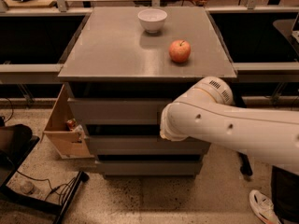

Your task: Close top drawer

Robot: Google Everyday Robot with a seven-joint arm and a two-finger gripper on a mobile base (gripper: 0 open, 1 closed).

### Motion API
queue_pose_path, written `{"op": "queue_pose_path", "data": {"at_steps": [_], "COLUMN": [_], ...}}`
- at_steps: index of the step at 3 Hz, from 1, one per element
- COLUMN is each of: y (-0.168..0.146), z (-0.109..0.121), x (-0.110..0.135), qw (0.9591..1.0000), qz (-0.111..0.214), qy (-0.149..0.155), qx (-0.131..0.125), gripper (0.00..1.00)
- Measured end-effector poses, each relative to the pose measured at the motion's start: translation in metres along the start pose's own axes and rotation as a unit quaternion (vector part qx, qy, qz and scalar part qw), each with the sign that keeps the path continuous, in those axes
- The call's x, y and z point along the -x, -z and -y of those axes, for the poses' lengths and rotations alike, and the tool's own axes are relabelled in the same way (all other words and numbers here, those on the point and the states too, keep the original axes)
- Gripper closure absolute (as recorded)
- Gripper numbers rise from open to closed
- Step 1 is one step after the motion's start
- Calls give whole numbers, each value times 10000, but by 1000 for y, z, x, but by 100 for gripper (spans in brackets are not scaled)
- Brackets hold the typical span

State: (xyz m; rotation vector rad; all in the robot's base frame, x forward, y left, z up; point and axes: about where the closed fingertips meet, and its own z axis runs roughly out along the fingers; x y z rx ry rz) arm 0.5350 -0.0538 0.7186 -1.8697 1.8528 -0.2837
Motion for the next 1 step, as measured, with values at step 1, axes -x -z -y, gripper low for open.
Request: {"op": "queue_pose_path", "data": {"at_steps": [1], "y": [83], "z": [9], "x": [-6], "qw": [9975], "qz": [-434], "qy": [-398], "qx": [-394], "gripper": [100]}}
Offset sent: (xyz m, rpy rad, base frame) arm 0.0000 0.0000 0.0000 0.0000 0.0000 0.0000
